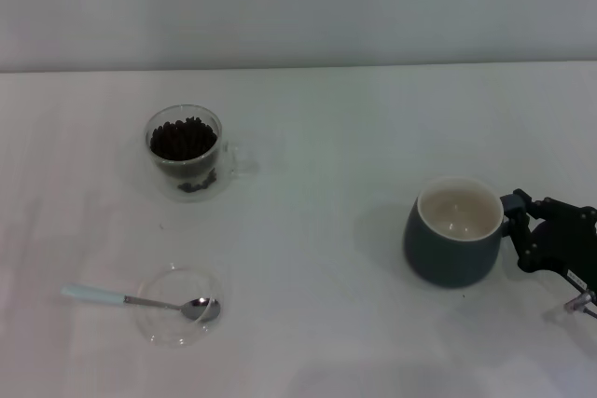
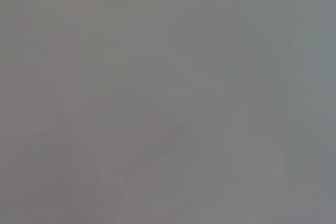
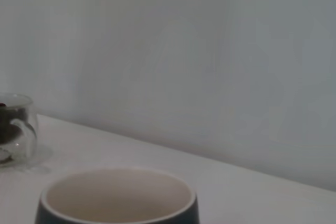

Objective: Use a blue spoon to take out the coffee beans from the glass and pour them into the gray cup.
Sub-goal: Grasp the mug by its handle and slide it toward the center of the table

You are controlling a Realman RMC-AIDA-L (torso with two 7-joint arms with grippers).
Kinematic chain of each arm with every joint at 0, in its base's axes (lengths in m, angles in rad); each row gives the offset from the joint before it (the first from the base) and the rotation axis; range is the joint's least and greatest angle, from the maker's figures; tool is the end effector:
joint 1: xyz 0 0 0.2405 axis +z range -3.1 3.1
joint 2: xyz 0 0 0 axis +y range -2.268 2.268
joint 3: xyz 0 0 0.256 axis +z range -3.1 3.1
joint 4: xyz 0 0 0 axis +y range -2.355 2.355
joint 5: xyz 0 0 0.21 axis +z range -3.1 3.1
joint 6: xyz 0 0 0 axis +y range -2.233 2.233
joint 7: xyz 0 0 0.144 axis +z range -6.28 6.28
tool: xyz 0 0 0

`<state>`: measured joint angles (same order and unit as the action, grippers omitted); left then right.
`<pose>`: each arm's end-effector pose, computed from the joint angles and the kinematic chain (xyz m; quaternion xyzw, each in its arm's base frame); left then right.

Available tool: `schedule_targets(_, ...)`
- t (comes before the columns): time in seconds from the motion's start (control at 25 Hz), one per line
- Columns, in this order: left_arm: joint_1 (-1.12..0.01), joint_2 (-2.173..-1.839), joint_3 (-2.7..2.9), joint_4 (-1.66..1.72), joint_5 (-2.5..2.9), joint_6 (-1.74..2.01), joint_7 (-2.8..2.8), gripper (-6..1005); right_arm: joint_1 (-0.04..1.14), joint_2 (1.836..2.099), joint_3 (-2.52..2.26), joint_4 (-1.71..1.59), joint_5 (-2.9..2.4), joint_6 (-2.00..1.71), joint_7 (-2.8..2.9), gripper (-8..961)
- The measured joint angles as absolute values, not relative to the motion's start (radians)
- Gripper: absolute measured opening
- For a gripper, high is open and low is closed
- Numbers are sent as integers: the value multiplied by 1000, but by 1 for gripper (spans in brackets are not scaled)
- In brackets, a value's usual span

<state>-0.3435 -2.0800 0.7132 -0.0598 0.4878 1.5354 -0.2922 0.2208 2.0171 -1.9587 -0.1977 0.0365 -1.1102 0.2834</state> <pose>-0.3703 0.2658 0.0441 -0.5561 -0.2362 -0.3686 0.7065 0.3757 0.2571 -0.0326 -0.8097 0.2270 0.2083 0.4995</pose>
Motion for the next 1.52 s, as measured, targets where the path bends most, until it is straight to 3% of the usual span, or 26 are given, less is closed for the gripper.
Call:
schedule_targets(0.24, -340, -2082, 713, -60, 488, 1535, -295, 714, 218, 2017, -1995, -205, 39, -1137, 289, 122)
schedule_targets(1.52, -339, -2086, 717, -81, 497, 1536, -298, 713, 239, 2025, -2239, -385, 40, -1063, 319, 198)
